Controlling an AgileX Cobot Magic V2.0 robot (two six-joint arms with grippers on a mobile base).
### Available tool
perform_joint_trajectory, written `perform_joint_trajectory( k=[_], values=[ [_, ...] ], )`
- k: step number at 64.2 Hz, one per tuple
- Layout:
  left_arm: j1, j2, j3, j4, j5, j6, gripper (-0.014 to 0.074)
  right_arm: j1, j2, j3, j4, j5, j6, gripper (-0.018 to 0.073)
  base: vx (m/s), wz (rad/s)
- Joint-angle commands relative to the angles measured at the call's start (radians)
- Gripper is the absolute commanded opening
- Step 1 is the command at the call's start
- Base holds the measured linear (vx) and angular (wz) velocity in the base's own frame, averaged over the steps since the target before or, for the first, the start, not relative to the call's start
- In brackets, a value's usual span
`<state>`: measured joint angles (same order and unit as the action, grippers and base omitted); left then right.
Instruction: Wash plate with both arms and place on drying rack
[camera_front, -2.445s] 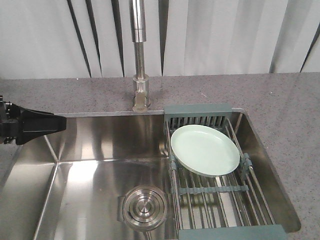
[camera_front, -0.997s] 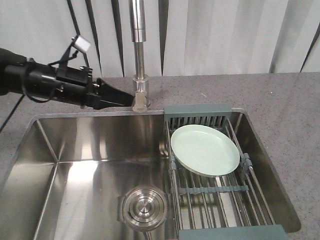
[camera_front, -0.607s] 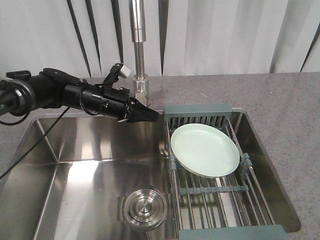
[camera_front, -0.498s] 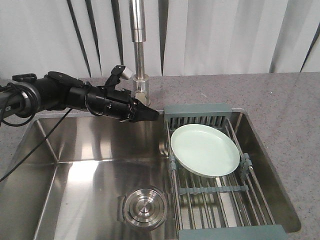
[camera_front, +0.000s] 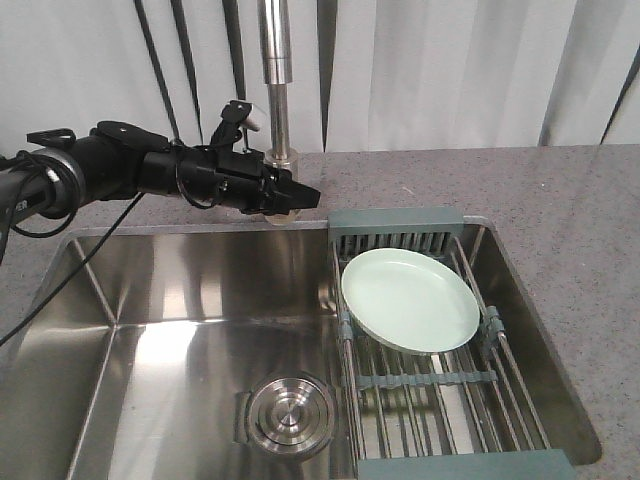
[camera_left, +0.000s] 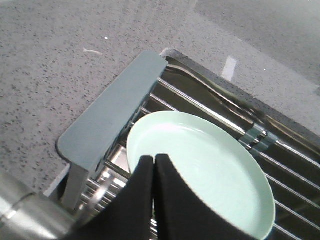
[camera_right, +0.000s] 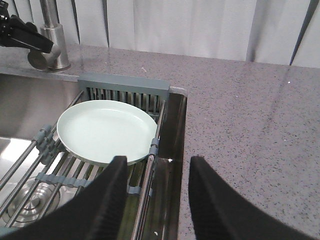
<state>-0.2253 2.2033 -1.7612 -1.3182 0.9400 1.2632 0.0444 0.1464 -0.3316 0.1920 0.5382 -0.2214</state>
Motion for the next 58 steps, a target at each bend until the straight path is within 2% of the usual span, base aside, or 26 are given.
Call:
perform_joint_trajectory(
  k=[1, 8, 38, 58],
  values=[
    [0.006, -0.069, -0.035, -0.08, -0.055, -0.002, -0.0006, 0.001, 0.011, -0.026, 0.008, -0.073, -0.01, 0.029, 0.0, 0.0],
    [0.025, -0.069, -0.035, -0.083, -0.098, -0.038, -0.0006, 0.001, 0.011, -0.026, 0.008, -0.073, -0.01, 0.029, 0.0, 0.0],
    [0.055, -0.072, -0.035, -0.105, -0.1, -0.049, -0.0006, 0.001, 0.011, -0.026, 0.008, -0.073, -0.01, 0.029, 0.0, 0.0],
    [0.055, -0.109, -0.035, -0.094, 0.016, -0.048, -0.0006, 0.001, 0.011, -0.026, 0.008, -0.073, -0.01, 0.029, 0.0, 0.0]
  ],
)
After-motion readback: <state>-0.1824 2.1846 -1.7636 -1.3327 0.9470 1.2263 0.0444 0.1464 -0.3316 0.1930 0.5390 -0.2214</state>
